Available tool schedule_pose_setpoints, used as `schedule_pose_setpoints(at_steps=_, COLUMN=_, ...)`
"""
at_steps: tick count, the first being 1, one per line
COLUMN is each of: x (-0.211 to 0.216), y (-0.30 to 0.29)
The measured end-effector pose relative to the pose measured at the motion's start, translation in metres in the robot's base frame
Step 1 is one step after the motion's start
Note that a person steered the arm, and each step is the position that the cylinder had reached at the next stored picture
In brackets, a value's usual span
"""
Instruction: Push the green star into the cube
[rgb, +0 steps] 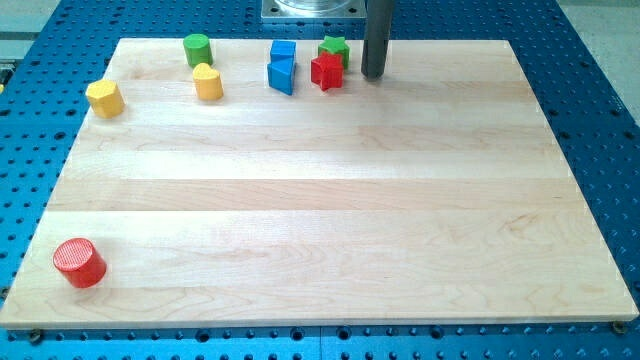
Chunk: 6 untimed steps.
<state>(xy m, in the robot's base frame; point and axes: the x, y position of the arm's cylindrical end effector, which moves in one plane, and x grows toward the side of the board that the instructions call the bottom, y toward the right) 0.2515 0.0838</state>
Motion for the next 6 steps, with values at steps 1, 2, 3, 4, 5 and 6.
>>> schedule_pose_setpoints(at_steps=1, x=-0.005, y=-0.015)
schedule_pose_setpoints(at_steps=2, x=0.07, y=-0.044)
schedule_pose_setpoints(at_steps=3, x=0.101, y=-0.054)
schedule_pose_setpoints(at_steps=4, x=0.041, y=-0.023)
schedule_pose_setpoints(at_steps=5, x=-0.022, y=-0.023)
schedule_pose_setpoints(at_steps=6, x=-0.031, y=-0.048)
